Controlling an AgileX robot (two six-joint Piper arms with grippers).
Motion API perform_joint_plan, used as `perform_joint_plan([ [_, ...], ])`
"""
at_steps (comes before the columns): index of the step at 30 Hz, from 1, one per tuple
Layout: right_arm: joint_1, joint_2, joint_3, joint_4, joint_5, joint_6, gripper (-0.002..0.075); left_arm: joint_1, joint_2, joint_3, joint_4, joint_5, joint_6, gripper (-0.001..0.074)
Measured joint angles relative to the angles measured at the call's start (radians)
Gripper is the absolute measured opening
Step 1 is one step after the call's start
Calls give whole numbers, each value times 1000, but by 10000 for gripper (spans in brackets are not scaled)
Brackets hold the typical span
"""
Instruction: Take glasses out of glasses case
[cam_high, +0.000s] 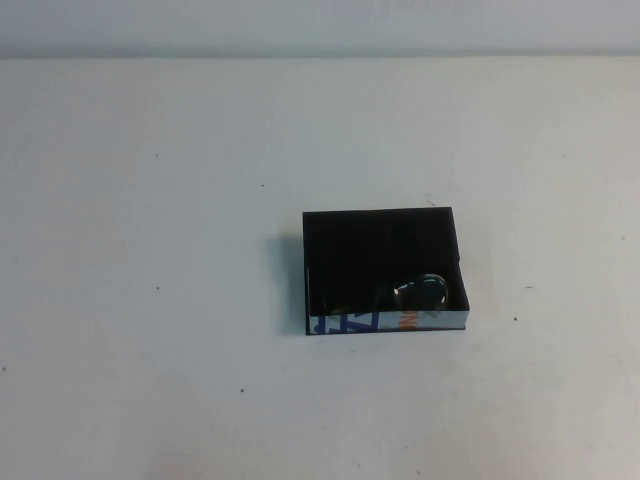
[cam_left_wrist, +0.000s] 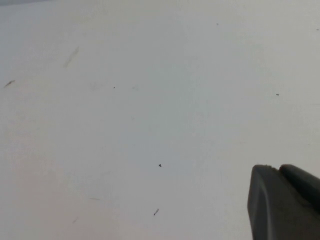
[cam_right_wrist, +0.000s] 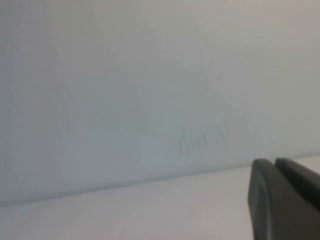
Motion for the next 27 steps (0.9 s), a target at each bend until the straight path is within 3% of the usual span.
perform_joint_plan([
  [6, 0, 150, -36, -3, 115, -54, -18, 0, 0, 0, 0, 0, 0, -5],
  [13, 11, 586, -327, -19, 456, -291, -18, 0, 0, 0, 0, 0, 0, -5],
  [20, 177, 1023, -584, -93, 753, -420, 0, 0, 0, 0, 0, 0, 0, -5],
  [24, 298, 1195, -676, -195, 774, -498, 94, 0, 0, 0, 0, 0, 0, -5],
  [27, 368, 1318, -734, -252, 760, -591, 244, 0, 0, 0, 0, 0, 0, -5],
])
